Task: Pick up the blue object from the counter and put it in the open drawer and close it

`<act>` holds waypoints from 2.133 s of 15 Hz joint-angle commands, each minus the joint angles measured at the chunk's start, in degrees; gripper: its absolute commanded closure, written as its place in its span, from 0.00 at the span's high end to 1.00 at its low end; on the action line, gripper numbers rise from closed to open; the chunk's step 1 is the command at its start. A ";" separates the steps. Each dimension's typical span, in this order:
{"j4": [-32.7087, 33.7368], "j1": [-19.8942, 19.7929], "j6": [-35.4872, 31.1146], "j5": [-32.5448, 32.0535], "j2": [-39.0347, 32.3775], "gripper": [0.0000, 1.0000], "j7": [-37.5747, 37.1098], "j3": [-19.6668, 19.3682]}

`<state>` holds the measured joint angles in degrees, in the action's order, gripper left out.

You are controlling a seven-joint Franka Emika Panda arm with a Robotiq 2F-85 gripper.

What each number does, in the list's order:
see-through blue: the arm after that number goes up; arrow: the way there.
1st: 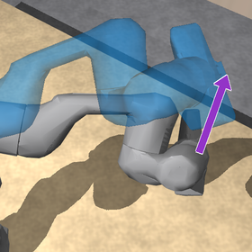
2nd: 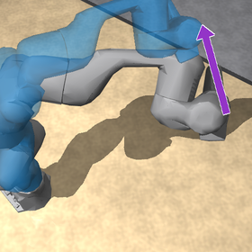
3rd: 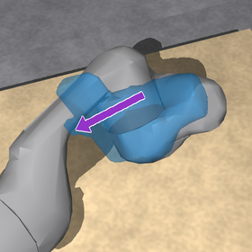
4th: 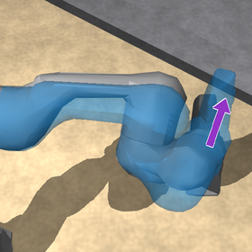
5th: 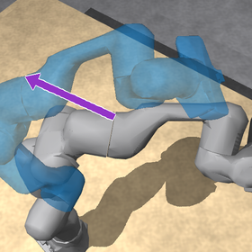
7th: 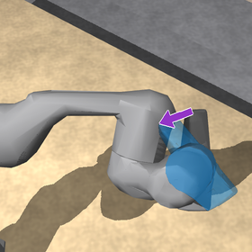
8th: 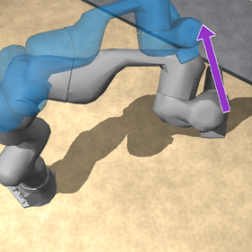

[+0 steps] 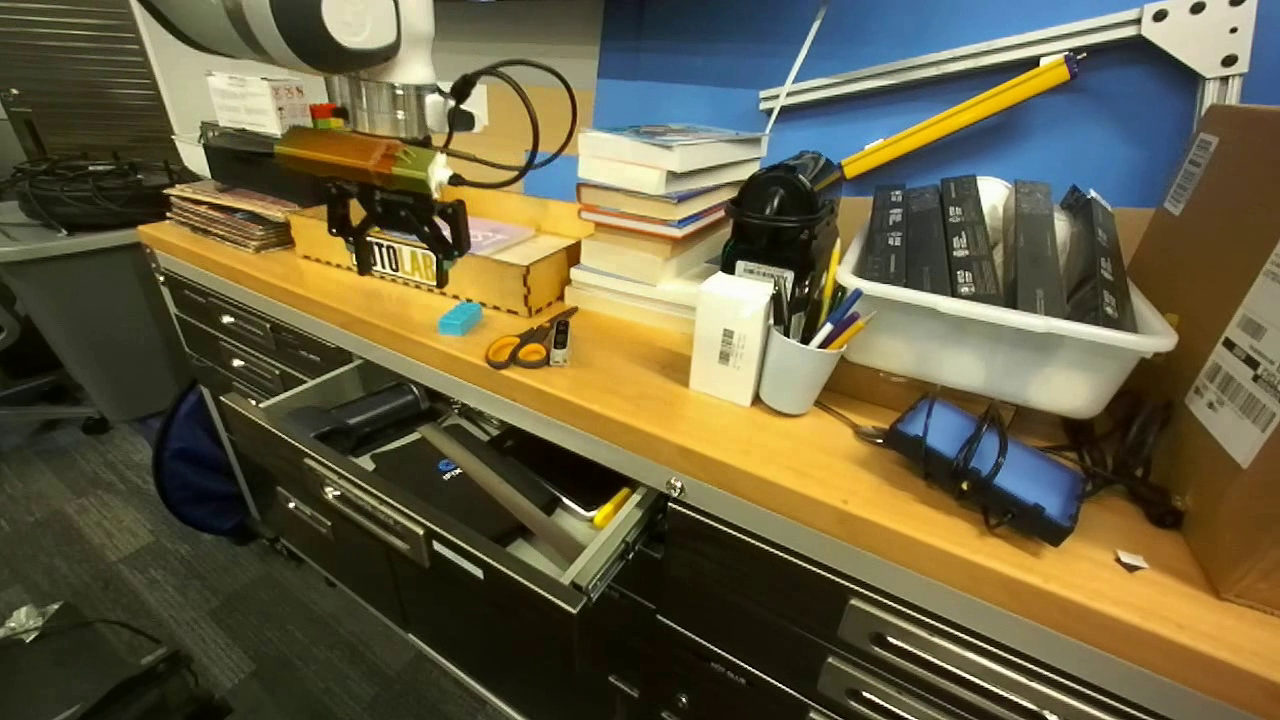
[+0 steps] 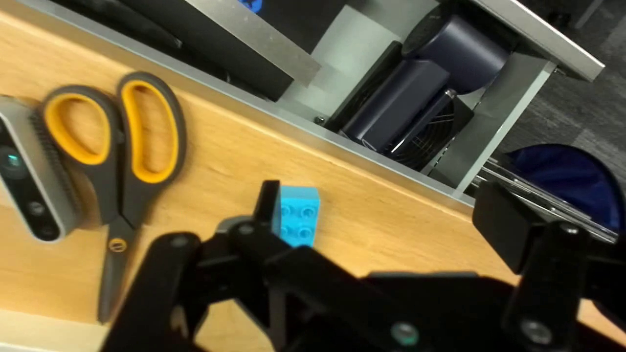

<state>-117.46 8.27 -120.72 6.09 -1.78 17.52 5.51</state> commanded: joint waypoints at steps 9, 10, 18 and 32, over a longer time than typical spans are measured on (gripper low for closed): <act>13.55 2.39 -4.71 -16.48 -17.07 1.00 -15.10 0.90; 13.20 2.31 -4.98 -16.79 -16.96 1.00 -15.91 0.99; 11.09 2.90 -7.55 -18.72 -15.99 0.49 -22.74 0.50; -16.53 1.34 -15.48 -13.70 2.91 0.12 -28.63 1.59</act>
<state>-124.63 10.00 -133.44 -9.35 -5.43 -11.14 6.51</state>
